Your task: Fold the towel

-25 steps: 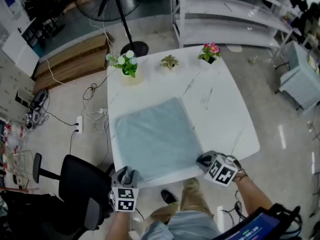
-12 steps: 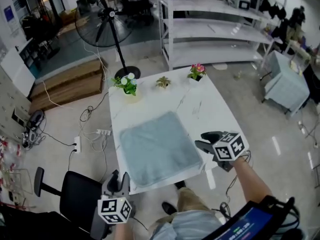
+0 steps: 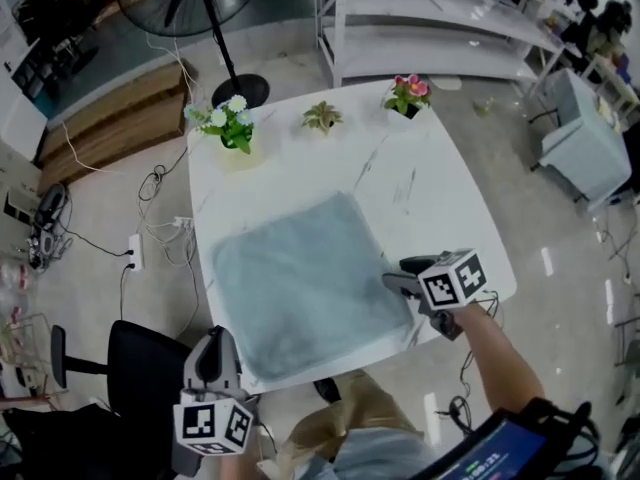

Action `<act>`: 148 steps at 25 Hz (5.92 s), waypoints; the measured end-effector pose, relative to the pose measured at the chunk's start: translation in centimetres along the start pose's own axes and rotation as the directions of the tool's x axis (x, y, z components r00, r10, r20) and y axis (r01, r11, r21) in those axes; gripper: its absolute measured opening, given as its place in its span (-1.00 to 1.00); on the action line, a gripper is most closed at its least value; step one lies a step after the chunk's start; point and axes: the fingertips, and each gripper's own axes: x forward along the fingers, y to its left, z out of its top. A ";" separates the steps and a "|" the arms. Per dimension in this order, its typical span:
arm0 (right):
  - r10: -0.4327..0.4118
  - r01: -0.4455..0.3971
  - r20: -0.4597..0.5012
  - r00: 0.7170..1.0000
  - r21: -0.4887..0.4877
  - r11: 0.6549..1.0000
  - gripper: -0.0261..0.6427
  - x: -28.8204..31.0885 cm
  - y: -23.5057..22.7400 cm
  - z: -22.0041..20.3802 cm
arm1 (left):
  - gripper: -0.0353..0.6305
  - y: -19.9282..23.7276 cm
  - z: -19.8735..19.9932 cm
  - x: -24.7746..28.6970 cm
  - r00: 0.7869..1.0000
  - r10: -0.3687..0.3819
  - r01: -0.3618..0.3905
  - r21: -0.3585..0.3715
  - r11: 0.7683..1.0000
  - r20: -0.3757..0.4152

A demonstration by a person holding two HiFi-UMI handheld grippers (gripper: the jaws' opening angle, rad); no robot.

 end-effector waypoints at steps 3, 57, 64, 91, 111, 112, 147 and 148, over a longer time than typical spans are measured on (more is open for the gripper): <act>0.044 -0.044 -0.009 0.999 0.071 0.997 -0.22 1.5 0.0 -0.3 | -0.85 0.4 -0.4 0.8 1.000 0.007 -0.008 -0.015 1.000 -0.008; 0.157 -0.157 -0.043 0.987 -0.494 0.855 -0.58 6.8 31.6 5.7 | -0.85 11.2 1.0 -16.5 0.968 -0.017 0.071 -0.208 0.976 0.248; 0.093 -0.192 -0.225 0.970 -0.469 0.862 -0.78 12.2 29.3 -4.2 | -0.85 9.0 -0.8 -14.5 0.981 -0.092 0.126 -0.198 0.972 0.174; 0.536 -0.607 -0.322 0.781 -0.190 0.771 -0.09 13.3 20.5 11.1 | -0.85 -7.5 -6.7 2.6 0.895 -0.438 0.395 -0.299 0.869 -0.090; 0.242 -0.470 -0.403 0.883 -0.742 0.477 -0.39 22.8 23.5 16.3 | -0.85 -6.0 -9.0 2.0 0.945 -0.319 0.268 -0.386 0.883 -0.074; 0.209 -0.461 -0.412 0.887 -0.759 0.460 -0.46 23.5 23.1 16.0 | -0.85 -6.0 -9.1 2.1 0.946 -0.314 0.263 -0.386 0.884 -0.075; 0.277 -0.393 -0.319 0.906 -0.877 0.275 -0.63 20.1 24.3 15.1 | -0.85 -6.0 -11.1 2.2 0.933 -0.328 0.246 -0.401 0.882 -0.150; 0.234 -0.391 -0.337 0.912 -0.886 0.249 -0.63 20.7 23.4 13.6 | -0.85 -6.0 -11.2 2.3 0.929 -0.333 0.248 -0.396 0.884 -0.160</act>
